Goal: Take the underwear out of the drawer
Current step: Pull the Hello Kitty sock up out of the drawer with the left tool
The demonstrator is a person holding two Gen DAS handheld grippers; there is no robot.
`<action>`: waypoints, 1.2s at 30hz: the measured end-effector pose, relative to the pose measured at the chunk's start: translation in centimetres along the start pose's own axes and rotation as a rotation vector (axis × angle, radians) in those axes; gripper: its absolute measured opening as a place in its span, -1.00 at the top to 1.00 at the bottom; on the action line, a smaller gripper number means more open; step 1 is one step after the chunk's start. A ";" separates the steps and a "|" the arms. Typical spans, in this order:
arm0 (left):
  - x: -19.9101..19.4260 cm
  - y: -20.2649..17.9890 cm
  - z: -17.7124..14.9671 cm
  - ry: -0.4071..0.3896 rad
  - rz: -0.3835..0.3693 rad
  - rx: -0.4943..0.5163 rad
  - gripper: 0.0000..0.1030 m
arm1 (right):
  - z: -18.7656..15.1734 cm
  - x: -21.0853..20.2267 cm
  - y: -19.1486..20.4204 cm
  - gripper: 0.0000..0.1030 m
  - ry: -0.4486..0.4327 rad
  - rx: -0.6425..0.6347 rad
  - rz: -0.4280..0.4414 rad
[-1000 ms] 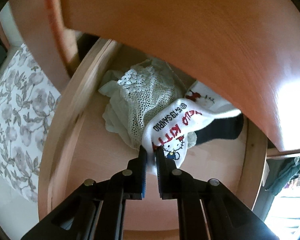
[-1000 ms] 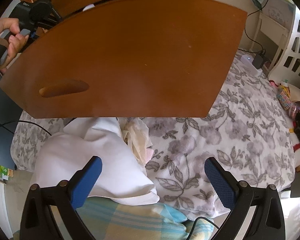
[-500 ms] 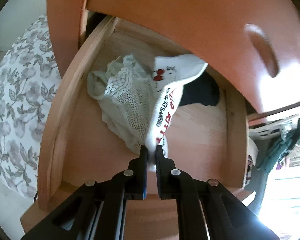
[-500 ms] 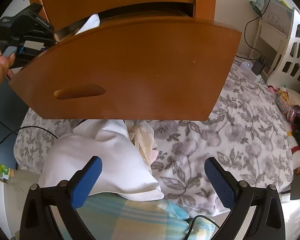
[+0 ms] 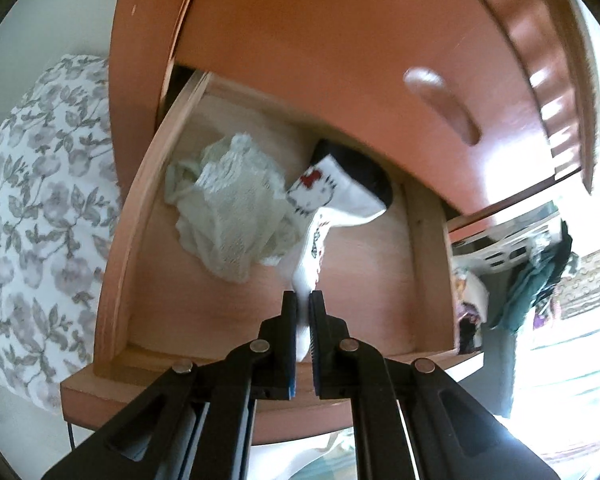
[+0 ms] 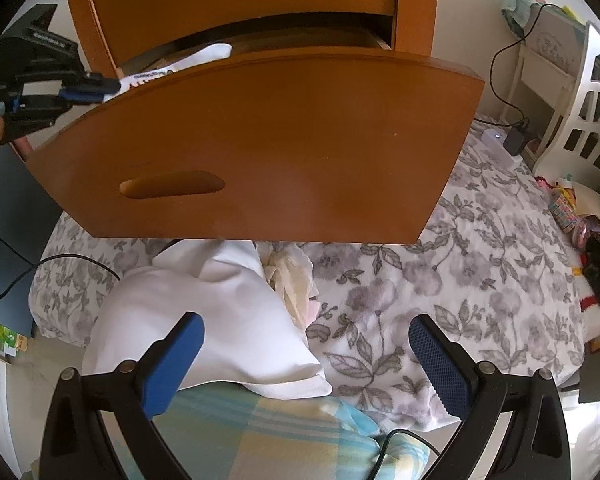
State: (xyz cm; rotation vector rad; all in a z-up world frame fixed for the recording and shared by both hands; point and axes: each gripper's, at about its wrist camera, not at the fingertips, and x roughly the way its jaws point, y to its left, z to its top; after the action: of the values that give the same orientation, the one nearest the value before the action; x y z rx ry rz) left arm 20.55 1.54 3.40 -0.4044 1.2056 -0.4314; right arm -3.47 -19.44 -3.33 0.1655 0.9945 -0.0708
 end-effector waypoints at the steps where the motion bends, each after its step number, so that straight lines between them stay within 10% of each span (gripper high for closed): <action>1: -0.2 0.0 0.2 -0.014 -0.013 -0.001 0.90 | 0.0 0.0 0.0 -1.00 -0.001 0.000 -0.001; 17: -5.9 -2.6 0.2 -0.206 -0.207 0.123 0.95 | 0.2 -0.7 0.4 -1.00 -0.013 -0.009 -0.008; 26: -2.9 -2.9 0.2 -0.099 -0.002 0.201 0.86 | 0.2 -1.6 1.0 -1.00 -0.028 -0.022 -0.007; 29: -1.0 -2.2 0.2 -0.048 0.074 0.196 0.13 | 0.2 -1.7 1.0 -1.00 -0.030 -0.021 -0.008; 36: 2.4 -2.2 -0.6 0.043 0.200 0.232 0.07 | 0.2 -1.8 0.9 -1.00 -0.032 -0.020 -0.009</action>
State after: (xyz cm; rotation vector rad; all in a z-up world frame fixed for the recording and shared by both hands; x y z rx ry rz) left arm 20.45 -1.64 2.41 -0.0739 1.2086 -0.4026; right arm -4.20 -18.61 -1.61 0.1414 0.9639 -0.0717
